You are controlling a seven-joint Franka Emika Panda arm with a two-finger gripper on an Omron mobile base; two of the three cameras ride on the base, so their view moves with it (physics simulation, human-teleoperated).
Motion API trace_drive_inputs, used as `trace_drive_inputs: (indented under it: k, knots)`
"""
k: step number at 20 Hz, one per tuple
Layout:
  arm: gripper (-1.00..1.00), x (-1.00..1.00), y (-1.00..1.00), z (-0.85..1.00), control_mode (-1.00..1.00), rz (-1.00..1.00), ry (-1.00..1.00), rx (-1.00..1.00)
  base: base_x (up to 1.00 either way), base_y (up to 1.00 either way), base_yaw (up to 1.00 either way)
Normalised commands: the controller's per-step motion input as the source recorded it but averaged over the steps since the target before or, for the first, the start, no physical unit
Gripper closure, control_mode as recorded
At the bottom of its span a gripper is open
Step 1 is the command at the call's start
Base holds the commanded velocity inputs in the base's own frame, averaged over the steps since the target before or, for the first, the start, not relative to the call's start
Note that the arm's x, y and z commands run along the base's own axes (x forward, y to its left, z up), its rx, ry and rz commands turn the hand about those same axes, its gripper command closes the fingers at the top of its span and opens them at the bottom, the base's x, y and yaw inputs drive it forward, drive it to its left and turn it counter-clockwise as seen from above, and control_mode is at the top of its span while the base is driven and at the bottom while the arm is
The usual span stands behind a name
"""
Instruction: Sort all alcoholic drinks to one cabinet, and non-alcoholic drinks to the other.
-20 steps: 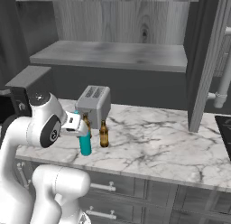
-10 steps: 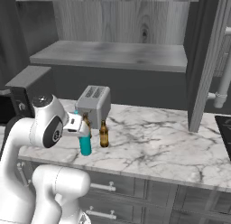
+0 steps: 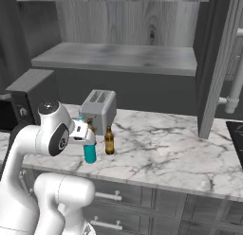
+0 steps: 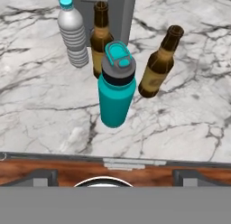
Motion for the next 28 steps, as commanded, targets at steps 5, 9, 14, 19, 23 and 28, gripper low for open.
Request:
trace_drive_inputs:
  k: [5, 9, 14, 19, 23, 28]
  knots:
    - [-1.00, 0.00, -0.01, -0.35, -1.00, 0.00, -0.12, 0.00, 0.00, 0.00, 0.00]
    - [-1.00, 0.00, 0.00, -0.35, -1.00, 0.00, -0.10, 0.00, 0.00, 0.00, 0.00]
    - [-1.00, 0.00, 0.00, -0.32, -1.00, 0.00, -0.09, 0.00, 0.00, 0.00, 0.00]
    - [-1.00, 0.00, 0.00, -0.30, -1.00, 0.00, -0.08, 0.00, 0.00, 0.00, 0.00]
    - [-1.00, 0.01, 0.00, -0.29, -1.00, 0.00, -0.08, 0.00, 0.00, 0.00, 0.00]
    - [-1.00, 0.03, 0.00, -0.29, -1.00, 0.00, -0.09, 0.00, 0.00, 0.00, 0.00]
